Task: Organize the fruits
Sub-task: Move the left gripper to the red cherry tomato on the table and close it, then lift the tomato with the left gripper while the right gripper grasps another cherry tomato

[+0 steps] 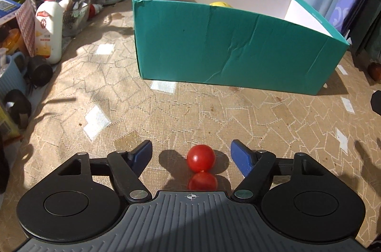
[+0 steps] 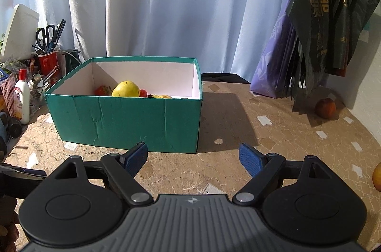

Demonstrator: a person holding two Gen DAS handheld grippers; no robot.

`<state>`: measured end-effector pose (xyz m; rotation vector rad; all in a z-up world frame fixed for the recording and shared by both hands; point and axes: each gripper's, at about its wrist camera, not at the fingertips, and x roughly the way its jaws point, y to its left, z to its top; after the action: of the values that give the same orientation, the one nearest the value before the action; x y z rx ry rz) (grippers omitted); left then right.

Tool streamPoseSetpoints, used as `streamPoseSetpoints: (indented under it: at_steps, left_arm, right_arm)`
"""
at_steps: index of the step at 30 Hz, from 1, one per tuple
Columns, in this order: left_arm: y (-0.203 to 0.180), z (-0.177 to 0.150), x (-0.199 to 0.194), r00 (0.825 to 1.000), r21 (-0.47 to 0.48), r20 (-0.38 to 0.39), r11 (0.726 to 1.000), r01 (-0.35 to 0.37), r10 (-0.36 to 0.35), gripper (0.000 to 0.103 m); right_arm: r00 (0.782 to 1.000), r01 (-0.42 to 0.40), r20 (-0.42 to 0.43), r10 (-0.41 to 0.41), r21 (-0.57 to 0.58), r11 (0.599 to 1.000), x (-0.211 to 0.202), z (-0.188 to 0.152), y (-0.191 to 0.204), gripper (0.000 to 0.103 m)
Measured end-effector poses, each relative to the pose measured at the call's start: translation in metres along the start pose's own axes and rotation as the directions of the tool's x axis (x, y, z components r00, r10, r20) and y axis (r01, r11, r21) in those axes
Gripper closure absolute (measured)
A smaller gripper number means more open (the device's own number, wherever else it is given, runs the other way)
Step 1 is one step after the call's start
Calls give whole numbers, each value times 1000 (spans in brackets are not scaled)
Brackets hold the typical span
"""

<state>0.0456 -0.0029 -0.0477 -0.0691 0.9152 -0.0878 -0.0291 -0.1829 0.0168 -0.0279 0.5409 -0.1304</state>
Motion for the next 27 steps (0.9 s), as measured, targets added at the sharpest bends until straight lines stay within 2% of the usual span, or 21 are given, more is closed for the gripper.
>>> streamPoseSetpoints:
  at_steps: [6, 9, 10, 12, 16, 23, 27]
  left_arm:
    - [-1, 0, 8, 999, -6, -41, 1000, 10, -10, 47]
    - [-1, 0, 9, 999, -6, -45, 1000, 2, -3, 52]
    - [-1, 0, 9, 999, -6, -45, 1000, -1, 1, 56]
    - [-2, 1, 9, 999, -1, -48, 1000, -2, 2, 73]
    - [-1, 2, 8, 998, -19, -60, 1000, 7, -8, 73]
    - [-2, 15, -15, 1000, -27, 2, 1000, 4, -4, 74]
    - [0, 29, -26, 1000, -43, 19, 999, 23, -22, 74]
  right_arm:
    - [1000, -10, -8, 10, -5, 1000, 2, 0, 1, 19]
    - [1000, -12, -10, 12, -7, 1000, 3, 0, 2, 19]
    - [1000, -13, -12, 13, -8, 1000, 3, 0, 2, 19]
    - [1000, -14, -12, 14, -7, 1000, 4, -1, 1, 19]
    - [1000, -21, -16, 21, -11, 1000, 5, -1, 1, 19]
    - [998, -46, -38, 44, -45, 998, 9, -5, 8, 19]
    - [993, -98, -77, 92, -89, 991, 13, -14, 22, 19]
